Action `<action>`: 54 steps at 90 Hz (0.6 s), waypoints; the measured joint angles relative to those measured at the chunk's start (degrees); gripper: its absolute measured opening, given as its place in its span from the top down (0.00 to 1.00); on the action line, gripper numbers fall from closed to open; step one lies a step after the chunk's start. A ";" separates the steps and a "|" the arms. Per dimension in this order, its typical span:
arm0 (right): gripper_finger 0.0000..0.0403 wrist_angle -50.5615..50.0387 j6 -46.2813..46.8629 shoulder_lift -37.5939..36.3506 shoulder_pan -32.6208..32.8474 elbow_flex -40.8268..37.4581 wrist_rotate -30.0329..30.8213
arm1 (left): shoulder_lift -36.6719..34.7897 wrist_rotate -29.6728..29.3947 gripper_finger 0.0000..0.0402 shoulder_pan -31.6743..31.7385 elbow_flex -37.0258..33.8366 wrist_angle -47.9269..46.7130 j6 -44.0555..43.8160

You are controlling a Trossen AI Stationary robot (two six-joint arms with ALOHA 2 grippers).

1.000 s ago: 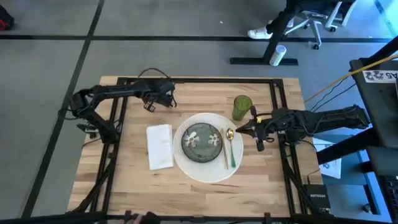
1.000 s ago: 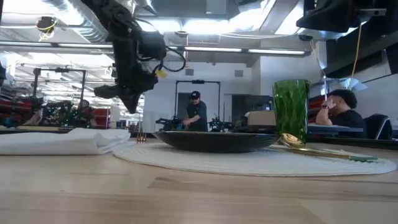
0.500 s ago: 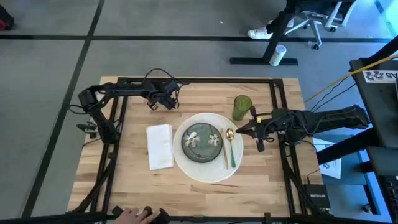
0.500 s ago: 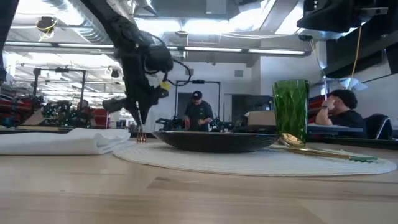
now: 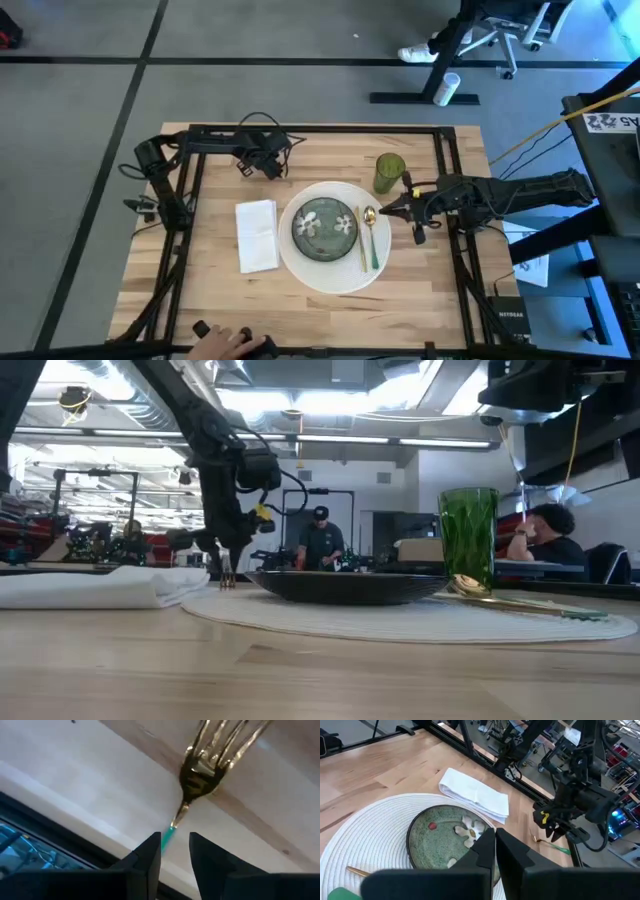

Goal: Set table place
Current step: Put the green fork on the white table napkin

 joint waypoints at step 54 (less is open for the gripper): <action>1.00 -0.03 0.07 -0.02 0.00 0.00 0.00 | 4.00 -7.30 0.94 0.58 0.07 -0.36 -3.64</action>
